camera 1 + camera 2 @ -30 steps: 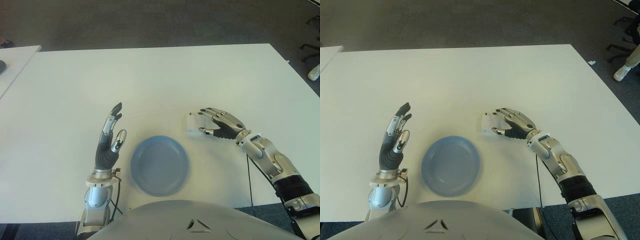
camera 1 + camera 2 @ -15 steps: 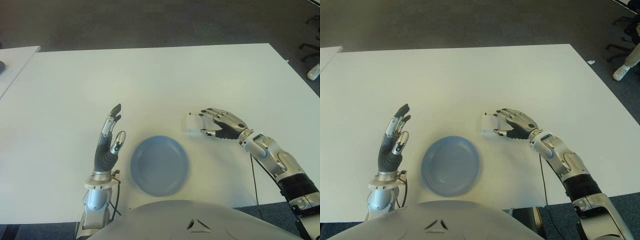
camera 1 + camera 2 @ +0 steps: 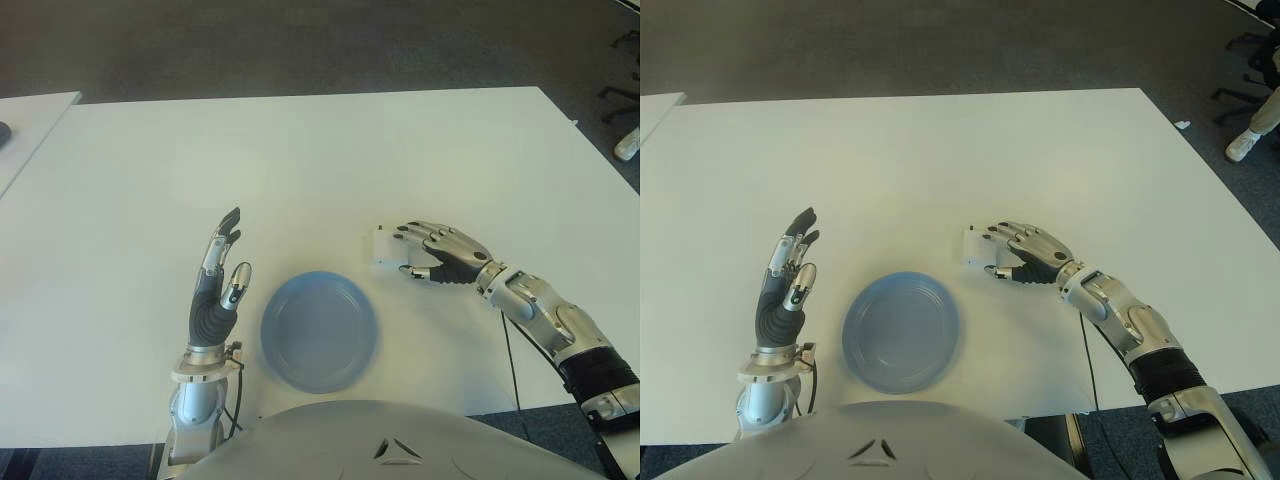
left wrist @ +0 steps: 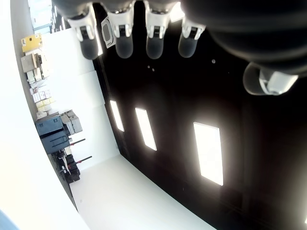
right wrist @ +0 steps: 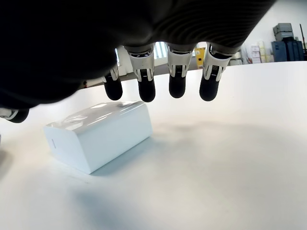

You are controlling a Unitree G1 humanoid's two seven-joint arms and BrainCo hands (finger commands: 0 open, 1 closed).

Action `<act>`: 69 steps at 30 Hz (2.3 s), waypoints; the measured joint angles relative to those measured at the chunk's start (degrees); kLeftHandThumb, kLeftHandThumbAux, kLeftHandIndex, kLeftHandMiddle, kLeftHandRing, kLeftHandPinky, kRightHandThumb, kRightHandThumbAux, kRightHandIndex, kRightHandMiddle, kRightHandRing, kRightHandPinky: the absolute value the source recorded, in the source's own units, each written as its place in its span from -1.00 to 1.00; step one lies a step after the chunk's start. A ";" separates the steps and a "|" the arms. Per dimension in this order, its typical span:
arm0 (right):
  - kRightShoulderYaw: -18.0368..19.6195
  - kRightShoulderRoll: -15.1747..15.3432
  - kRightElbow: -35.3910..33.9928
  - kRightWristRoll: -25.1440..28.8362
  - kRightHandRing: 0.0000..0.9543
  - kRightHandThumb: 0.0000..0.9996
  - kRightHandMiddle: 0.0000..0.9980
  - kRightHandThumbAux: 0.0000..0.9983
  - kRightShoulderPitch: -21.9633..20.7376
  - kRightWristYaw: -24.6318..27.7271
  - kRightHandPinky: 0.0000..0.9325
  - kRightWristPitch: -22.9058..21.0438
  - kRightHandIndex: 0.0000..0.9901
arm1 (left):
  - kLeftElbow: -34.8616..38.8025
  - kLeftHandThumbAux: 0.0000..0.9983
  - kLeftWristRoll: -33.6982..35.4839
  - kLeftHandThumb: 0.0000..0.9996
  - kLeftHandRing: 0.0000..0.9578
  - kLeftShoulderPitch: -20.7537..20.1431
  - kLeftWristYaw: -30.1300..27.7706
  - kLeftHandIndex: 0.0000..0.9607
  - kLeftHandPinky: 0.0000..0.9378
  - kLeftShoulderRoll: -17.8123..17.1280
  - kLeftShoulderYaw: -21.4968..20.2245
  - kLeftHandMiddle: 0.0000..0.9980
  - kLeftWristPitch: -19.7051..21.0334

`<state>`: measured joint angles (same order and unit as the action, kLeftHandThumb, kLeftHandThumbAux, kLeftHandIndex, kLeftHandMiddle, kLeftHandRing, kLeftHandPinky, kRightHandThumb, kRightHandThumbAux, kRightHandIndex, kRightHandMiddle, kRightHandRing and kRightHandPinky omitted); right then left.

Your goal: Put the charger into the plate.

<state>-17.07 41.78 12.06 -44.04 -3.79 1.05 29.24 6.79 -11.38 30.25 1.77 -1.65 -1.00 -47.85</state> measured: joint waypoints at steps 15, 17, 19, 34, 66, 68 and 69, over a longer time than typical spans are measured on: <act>-1.56 0.07 1.02 -1.95 -1.00 -0.38 -1.00 -0.81 -0.09 -2.65 -1.00 2.14 -1.00 | 0.56 -0.56 -0.11 -0.63 -0.95 0.38 0.40 -0.86 -0.98 0.58 1.15 -0.87 1.22; -1.70 0.03 0.79 -1.92 -1.00 -0.37 -1.00 -0.81 -0.24 -2.25 -1.00 2.12 -1.00 | 0.55 -0.55 -0.13 -0.61 -0.95 0.30 0.51 -0.86 -0.97 0.57 1.15 -0.88 1.22; -1.75 0.01 0.51 -1.80 -1.00 -0.36 -1.00 -0.81 -0.41 -1.64 -1.00 2.05 -1.00 | 0.53 -0.55 -0.13 -0.58 -0.95 0.23 0.53 -0.86 -0.96 0.55 1.15 -0.89 1.22; -1.60 -1.50 0.35 -0.52 -1.00 -0.33 -1.00 -0.80 -1.38 -0.83 -1.00 1.45 -1.00 | -1.22 -0.50 -0.32 -0.48 -0.95 -0.98 0.89 -0.83 -0.96 0.45 1.09 -0.89 0.47; 1.04 -1.93 4.36 1.73 -1.00 -0.41 -1.00 -0.79 -11.71 -9.12 -1.00 12.55 -1.00 | -5.20 -0.45 -0.31 -0.36 -0.95 -3.15 1.67 -0.86 -0.88 -0.18 1.36 -0.92 -1.96; 1.06 -1.44 5.61 1.99 -1.00 -0.40 -1.00 -0.77 -12.88 -9.64 -1.00 14.98 -1.00 | -5.23 -0.45 -0.28 -0.35 -0.95 -3.16 1.67 -0.86 -0.88 -0.18 1.45 -0.92 -1.96; 1.04 -1.22 6.22 2.10 -1.00 -0.40 -1.00 -0.76 -13.36 -9.81 -1.00 16.15 -1.00 | -5.27 -0.45 -0.26 -0.35 -0.95 -3.14 1.67 -0.87 -0.88 -0.18 1.49 -0.92 -1.96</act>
<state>-16.03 40.56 18.28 -41.94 -17.15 -8.76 45.39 1.52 -11.64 27.11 3.44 -1.83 0.48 -49.81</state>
